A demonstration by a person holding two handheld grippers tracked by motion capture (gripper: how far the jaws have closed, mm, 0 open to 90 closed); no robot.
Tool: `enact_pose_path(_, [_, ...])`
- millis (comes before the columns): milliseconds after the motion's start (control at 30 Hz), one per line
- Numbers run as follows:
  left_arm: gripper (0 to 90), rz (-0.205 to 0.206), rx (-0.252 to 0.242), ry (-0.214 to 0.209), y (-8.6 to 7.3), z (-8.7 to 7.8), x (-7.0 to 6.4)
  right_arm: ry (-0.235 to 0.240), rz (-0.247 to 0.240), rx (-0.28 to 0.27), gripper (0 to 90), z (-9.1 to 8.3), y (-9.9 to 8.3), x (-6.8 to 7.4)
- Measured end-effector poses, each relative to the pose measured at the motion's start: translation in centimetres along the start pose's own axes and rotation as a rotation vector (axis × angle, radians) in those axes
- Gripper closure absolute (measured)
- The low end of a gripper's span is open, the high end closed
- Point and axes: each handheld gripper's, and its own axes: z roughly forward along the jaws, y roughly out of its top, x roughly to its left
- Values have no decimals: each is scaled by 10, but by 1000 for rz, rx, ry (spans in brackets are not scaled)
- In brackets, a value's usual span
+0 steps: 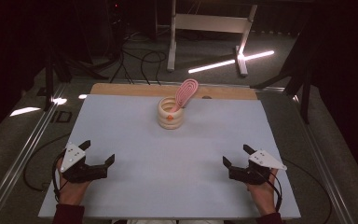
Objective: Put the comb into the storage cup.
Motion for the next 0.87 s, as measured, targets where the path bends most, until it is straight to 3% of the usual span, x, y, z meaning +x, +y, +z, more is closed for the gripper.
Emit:
enact_pose_path(400, [0, 16, -18, -7, -6, 0, -3, -23, 12, -52, 83, -12, -11, -4])
enact_pose_path(867, [0, 6, -41, 20, -11, -4, -2, -30, 2, -44, 83, -13, -20, -8])
